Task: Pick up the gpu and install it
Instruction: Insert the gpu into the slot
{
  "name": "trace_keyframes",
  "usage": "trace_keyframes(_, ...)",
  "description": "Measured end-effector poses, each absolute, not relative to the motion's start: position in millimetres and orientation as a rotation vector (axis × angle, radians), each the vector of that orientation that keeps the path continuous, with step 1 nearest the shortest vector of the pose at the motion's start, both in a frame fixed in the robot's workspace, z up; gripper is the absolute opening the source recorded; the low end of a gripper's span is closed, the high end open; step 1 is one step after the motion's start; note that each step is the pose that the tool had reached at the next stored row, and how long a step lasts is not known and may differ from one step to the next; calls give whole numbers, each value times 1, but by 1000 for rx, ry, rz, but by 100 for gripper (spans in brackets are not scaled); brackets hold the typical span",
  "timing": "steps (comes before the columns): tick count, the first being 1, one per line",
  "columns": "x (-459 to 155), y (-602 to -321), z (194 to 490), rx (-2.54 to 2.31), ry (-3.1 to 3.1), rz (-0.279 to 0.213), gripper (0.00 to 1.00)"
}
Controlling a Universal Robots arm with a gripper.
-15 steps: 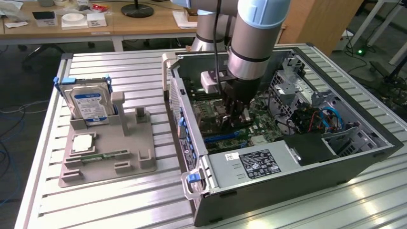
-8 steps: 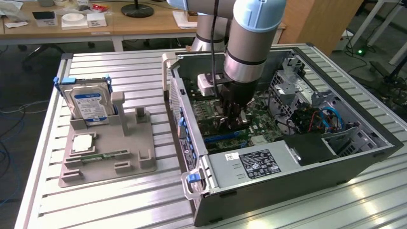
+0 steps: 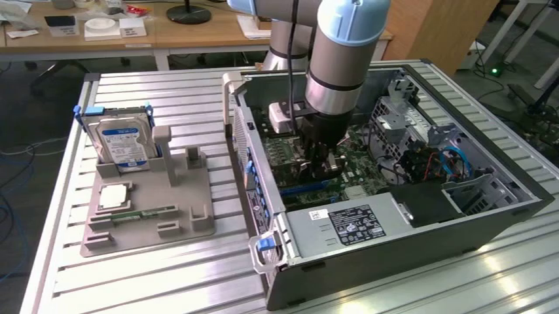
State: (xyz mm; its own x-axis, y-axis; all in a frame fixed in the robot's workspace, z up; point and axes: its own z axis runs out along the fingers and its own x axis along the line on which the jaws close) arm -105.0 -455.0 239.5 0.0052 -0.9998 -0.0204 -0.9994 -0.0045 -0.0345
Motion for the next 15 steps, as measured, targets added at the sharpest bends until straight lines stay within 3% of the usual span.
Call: trace_keyframes(15, -106, -455, 239, -2187, 2176, -41, 28)
